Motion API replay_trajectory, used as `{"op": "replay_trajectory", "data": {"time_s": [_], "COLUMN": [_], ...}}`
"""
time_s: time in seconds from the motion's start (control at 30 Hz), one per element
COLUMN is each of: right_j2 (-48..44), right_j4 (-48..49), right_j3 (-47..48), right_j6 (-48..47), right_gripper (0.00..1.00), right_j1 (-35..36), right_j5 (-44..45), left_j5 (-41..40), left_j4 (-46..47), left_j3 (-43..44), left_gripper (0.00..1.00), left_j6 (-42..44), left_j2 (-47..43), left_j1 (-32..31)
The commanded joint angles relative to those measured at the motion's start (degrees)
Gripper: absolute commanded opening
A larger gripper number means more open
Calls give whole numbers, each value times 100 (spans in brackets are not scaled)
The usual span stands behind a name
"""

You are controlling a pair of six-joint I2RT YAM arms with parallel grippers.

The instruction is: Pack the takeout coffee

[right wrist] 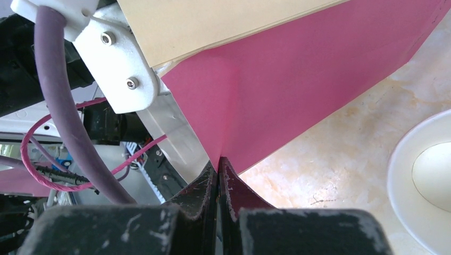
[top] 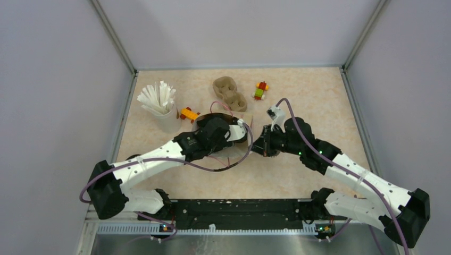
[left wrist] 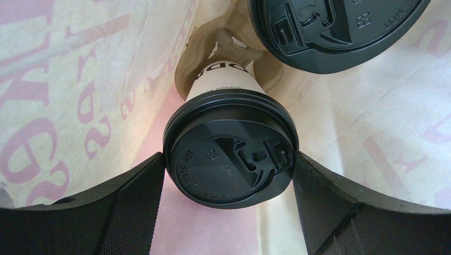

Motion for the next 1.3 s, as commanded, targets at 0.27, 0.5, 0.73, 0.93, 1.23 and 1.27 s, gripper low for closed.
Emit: {"op": "replay_trajectory", "data": {"time_s": [0.27,0.5,0.73,0.93,1.23,1.27], "right_j2": [-164,-94,57,191,88,85], "right_j4": [-7,-23,15,28,-375,-425], "right_j3": [-91,-57,-1,121,373,392], "right_j6": [-154,-155,-152,-157,-300,-323], "right_gripper": [0,0,0,0,0,0], "right_j1": [-34,-32,-32,-33,-32,-32], "right_j5": [-48,-61,-75,-104,-13,-19], "left_j5": [260,286,457,589,728,746], "left_j4": [702,1114,1278,1071,80,8], "left_j3": [-84,-215,-108,-121,136,134], "left_gripper": [15,15,15,15,14,14], "left_j6": [35,198,16,-67,-14,30], "left_j2": [47,42,155,56,-364,-427], "left_j1": [114,220,239,239,230,230]}}
